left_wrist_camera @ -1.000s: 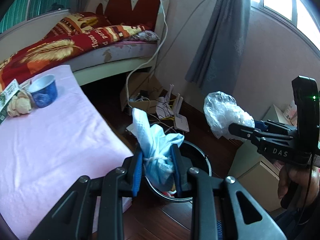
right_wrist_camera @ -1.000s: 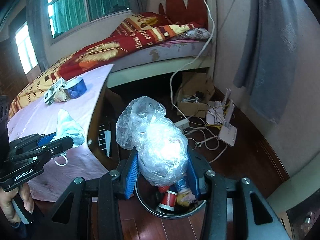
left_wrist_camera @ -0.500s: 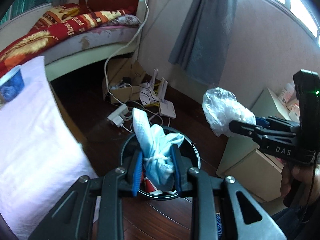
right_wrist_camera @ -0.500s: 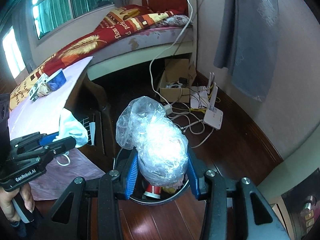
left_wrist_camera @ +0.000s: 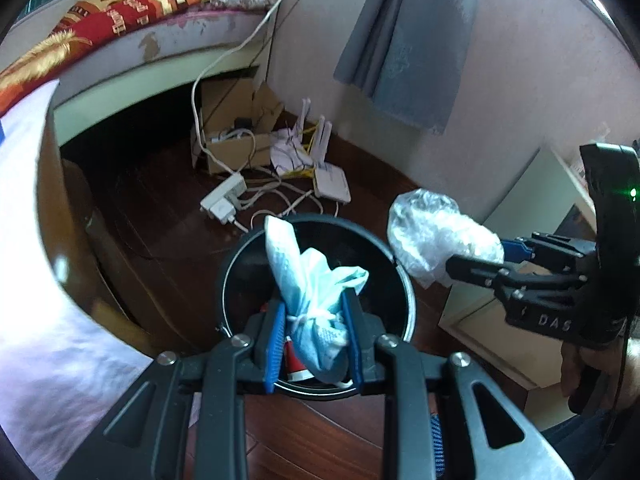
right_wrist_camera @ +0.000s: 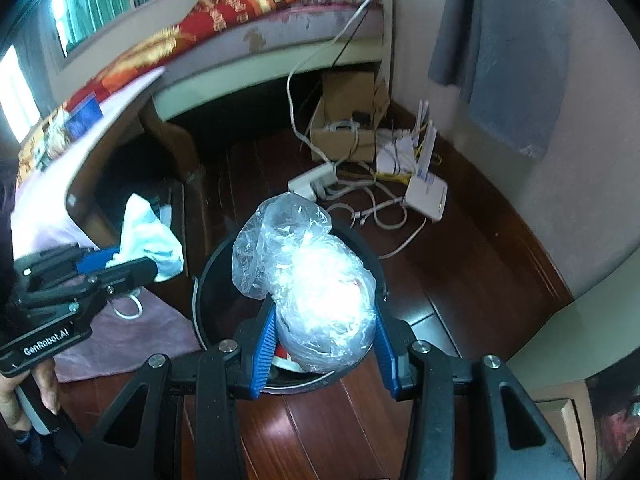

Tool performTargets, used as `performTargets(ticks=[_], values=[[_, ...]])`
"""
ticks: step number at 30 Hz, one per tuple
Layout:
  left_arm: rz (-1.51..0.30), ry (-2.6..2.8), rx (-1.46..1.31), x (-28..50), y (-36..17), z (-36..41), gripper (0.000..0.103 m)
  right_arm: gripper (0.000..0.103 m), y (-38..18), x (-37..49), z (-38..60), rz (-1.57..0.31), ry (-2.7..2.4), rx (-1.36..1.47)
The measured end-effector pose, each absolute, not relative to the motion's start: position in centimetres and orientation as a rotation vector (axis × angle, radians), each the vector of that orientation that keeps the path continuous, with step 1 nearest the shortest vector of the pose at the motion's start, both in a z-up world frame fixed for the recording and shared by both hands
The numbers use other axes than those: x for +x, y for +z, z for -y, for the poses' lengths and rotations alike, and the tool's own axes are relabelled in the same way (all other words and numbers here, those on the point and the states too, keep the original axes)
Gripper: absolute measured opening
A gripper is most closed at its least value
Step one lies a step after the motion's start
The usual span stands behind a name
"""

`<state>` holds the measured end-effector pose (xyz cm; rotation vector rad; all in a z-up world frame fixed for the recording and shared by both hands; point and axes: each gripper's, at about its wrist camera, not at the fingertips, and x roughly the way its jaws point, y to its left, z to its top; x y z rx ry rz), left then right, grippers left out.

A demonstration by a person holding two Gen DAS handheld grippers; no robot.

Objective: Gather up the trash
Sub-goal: 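Carry the mask and plastic bag over the black bucket with both tools, then open both tools to drop the mask and bag into the bucket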

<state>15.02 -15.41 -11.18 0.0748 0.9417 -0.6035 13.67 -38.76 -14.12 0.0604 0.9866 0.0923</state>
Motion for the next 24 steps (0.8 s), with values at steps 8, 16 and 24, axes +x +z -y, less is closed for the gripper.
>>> performTargets(ticks=[8, 16, 24], values=[[-1.026, -0.614, 0.098, 16.6, -14.9, 16.6, 0.037, 0.046, -19.4, 16.0, 37.4, -1.09, 0.138, 0.01], [-1.032, -0.546, 0.115, 17.0, -16.0, 15.8, 0.088, 0.086, -21.9, 16.8, 38.3, -1.119, 0.039, -0.026], [-1.002, -0.526, 0.146, 16.3, -15.1, 16.4, 0.095, 0.103, -19.6, 16.1, 39.4, -1.077, -0.023, -0.012]])
